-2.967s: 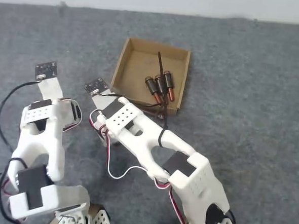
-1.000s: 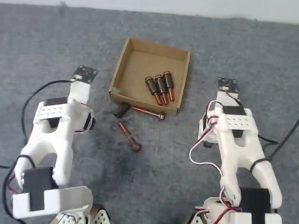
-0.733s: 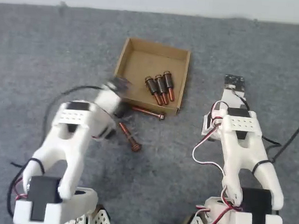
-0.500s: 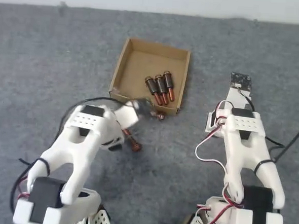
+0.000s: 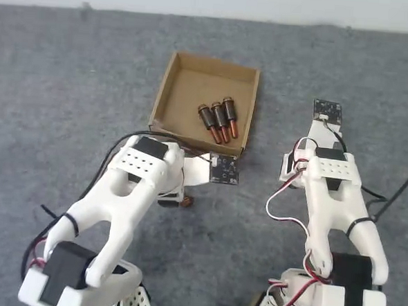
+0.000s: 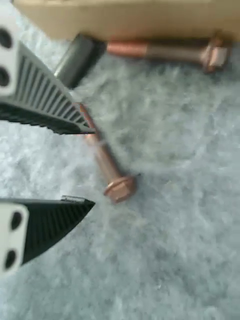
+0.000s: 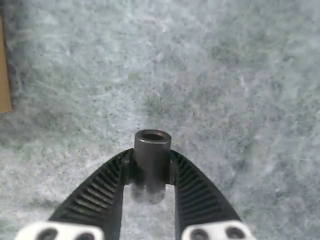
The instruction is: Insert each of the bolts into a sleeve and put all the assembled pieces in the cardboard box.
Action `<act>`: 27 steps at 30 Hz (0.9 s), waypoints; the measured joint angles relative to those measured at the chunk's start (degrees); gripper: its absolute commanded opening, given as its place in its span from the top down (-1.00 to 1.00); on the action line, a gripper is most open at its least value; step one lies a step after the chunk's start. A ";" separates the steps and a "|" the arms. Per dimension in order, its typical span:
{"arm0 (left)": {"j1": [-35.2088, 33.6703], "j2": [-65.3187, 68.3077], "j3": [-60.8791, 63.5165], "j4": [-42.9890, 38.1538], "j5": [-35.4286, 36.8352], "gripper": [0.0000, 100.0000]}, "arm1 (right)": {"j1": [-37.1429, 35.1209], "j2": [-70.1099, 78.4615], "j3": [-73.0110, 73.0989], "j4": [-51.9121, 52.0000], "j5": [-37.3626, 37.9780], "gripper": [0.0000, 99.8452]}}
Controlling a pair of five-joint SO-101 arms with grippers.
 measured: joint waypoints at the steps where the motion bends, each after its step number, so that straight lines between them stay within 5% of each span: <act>1: 0.00 0.09 0.00 -1.32 -0.09 0.61 | 0.00 0.00 0.00 0.00 0.00 0.99; 9: 0.35 10.46 -5.63 -5.19 -0.18 0.61 | 0.00 0.00 0.00 0.00 0.79 0.99; 27: 0.35 15.74 -9.49 1.93 -4.84 0.66 | 0.00 0.00 0.00 -1.05 1.58 0.99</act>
